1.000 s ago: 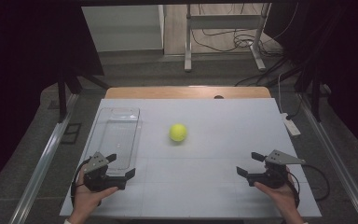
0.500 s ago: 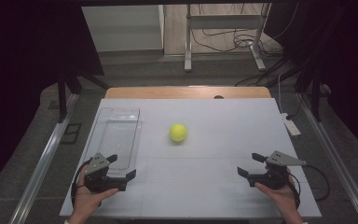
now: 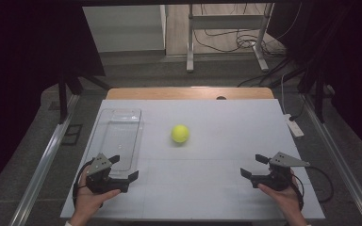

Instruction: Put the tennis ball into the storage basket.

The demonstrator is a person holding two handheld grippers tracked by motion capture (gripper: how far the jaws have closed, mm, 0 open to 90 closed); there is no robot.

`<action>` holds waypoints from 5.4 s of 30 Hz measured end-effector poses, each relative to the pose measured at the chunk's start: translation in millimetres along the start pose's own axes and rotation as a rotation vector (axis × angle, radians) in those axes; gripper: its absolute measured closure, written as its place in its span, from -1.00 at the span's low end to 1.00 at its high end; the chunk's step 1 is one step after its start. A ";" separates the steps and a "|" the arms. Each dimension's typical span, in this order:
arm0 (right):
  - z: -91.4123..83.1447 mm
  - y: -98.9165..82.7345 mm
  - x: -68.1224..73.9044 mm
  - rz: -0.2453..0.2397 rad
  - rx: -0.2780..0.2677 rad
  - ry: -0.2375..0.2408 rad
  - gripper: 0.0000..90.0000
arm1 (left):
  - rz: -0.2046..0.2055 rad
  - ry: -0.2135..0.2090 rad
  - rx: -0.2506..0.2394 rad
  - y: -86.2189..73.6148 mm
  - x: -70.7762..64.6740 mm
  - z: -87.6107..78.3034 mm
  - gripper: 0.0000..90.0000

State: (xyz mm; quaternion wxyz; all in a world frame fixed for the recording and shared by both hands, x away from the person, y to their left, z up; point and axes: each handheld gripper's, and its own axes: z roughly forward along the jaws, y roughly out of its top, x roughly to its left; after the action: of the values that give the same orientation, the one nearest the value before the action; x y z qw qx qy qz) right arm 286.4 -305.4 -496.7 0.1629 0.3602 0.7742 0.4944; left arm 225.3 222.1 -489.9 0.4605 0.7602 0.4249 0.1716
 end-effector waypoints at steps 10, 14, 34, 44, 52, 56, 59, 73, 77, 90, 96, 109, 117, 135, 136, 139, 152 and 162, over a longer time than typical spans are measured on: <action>0.0 -0.4 -0.2 -0.004 0.002 0.004 -0.73 | -0.002 -0.009 -0.005 7.6 -1.5 -2.2 -0.86; 0.8 -0.4 -0.3 -0.008 0.004 0.005 -0.73 | 0.002 -0.009 -0.004 10.8 -1.8 -3.2 -0.86; 2.0 -0.2 0.7 -0.012 0.009 0.007 -0.72 | 0.034 -0.057 0.018 28.9 -7.5 0.7 -0.86; 3.4 -0.7 -0.1 -0.011 0.012 0.009 -0.72 | 0.055 -0.078 0.049 32.1 -11.8 9.4 -0.85; 3.3 -0.7 0.7 -0.015 0.015 0.006 -0.72 | 0.082 -0.093 0.058 37.9 -16.4 12.9 -0.85; 3.6 -0.8 0.3 -0.015 0.015 0.006 -0.72 | 0.090 -0.094 0.061 42.3 -18.4 15.3 -0.85; 3.7 -0.9 0.5 -0.017 0.016 0.006 -0.72 | 0.094 -0.094 0.061 45.7 -19.7 17.2 -0.85; 4.0 -0.9 1.2 -0.021 0.018 0.007 -0.72 | 0.106 -0.097 0.075 57.2 -24.4 24.7 -0.85; 3.8 -0.9 1.6 -0.023 0.018 0.005 -0.72 | 0.106 -0.099 0.080 61.0 -25.5 27.7 -0.85; 3.5 -0.9 1.4 -0.025 0.018 0.005 -0.72 | 0.121 -0.118 0.097 72.4 -29.7 42.5 -0.85; 3.6 -0.9 1.3 -0.026 0.018 0.005 -0.72 | 0.133 -0.127 0.116 75.8 -30.0 49.8 -0.85; 3.1 -0.9 1.5 -0.033 0.018 0.005 -0.72 | 0.153 -0.135 0.140 80.5 -34.3 62.0 -0.85; 3.4 -1.1 1.7 -0.034 0.021 0.005 -0.72 | 0.161 -0.143 0.155 82.9 -35.7 67.3 -0.85; 2.1 -1.6 2.1 -0.041 0.021 -0.002 -0.72 | 0.180 -0.167 0.184 91.4 -41.3 81.1 -0.84; 2.0 -1.9 1.9 -0.041 0.022 -0.002 -0.72 | 0.184 -0.171 0.188 92.0 -41.7 82.5 -0.84; 1.8 -2.1 1.4 -0.039 0.020 -0.002 -0.72 | 0.189 -0.175 0.196 93.3 -42.3 86.4 -0.84; 2.4 -3.5 1.7 -0.040 0.030 -0.013 -0.72 | 0.198 -0.179 0.214 98.2 -42.3 94.2 -0.83; 2.5 -3.6 1.4 -0.042 0.031 -0.012 -0.72 | 0.192 -0.160 0.230 101.1 -41.6 96.0 -0.83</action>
State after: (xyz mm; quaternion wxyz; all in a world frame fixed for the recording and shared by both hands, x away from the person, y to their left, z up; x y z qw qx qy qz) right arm 285.6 -303.6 -500.9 0.1722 0.3493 0.7882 0.4766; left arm 313.1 113.8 -448.6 0.3843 0.8563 0.3289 0.1040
